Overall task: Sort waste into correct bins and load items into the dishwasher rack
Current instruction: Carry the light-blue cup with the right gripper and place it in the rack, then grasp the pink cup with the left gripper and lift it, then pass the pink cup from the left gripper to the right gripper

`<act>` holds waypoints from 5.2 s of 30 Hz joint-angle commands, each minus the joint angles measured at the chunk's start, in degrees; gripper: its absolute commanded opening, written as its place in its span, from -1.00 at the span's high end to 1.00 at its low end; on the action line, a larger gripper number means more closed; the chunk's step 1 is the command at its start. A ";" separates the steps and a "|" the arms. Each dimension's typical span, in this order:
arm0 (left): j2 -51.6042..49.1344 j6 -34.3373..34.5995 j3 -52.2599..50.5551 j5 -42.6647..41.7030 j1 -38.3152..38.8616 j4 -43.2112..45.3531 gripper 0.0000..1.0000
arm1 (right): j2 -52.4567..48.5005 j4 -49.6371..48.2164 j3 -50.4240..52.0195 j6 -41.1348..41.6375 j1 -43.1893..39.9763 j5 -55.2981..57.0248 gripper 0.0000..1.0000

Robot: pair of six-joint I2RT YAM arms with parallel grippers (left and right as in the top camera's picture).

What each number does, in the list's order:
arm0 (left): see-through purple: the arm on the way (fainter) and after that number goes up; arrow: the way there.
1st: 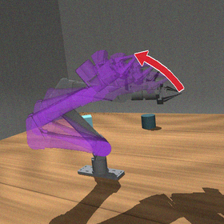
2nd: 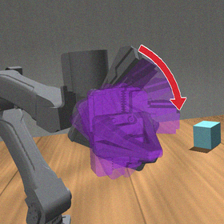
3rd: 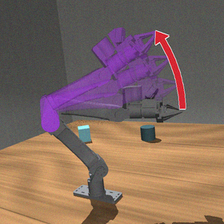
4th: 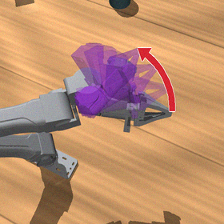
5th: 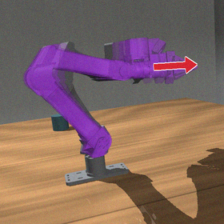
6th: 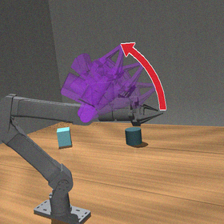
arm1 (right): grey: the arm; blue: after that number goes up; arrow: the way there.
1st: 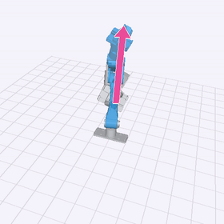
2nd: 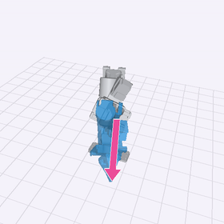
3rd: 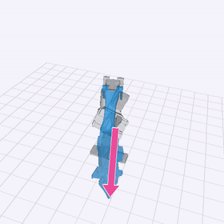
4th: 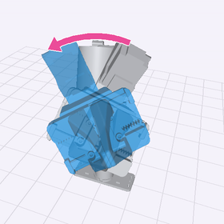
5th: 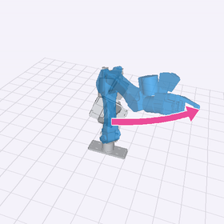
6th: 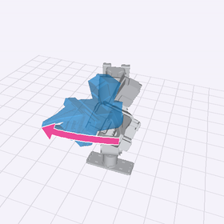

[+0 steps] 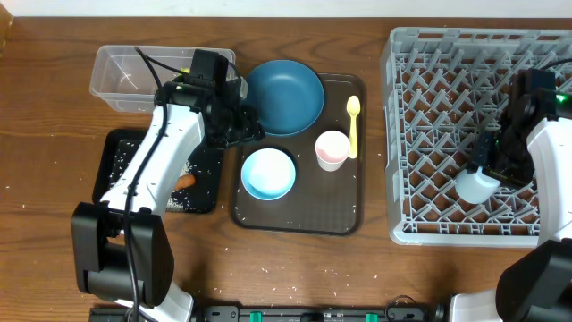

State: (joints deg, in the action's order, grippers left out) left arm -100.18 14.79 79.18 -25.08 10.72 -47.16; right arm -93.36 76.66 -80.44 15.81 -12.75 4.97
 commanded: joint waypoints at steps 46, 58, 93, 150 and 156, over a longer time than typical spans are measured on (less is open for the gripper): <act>-10.99 0.35 5.38 16.57 22.14 10.29 0.09 | -0.28 1.16 -12.35 -4.96 6.19 -10.78 -0.74; -9.03 4.85 5.38 14.47 20.57 9.73 0.88 | -0.28 0.98 -12.35 -5.20 6.21 -11.52 -0.74; -2.25 6.19 5.38 -65.02 -7.96 12.83 0.87 | -0.31 -32.39 -12.33 -20.37 27.47 -58.40 -0.67; 0.39 13.68 5.38 -65.07 -8.98 12.48 0.88 | -6.95 -53.79 -8.31 -29.42 26.40 -78.97 -0.74; 2.58 13.81 5.38 -65.07 -8.83 10.97 0.88 | -7.17 -54.51 -8.31 -29.40 26.73 -78.97 -0.79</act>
State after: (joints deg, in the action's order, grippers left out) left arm -100.09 28.53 83.66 -88.60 1.63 -35.86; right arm -100.38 22.68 -88.75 -12.38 13.32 -72.27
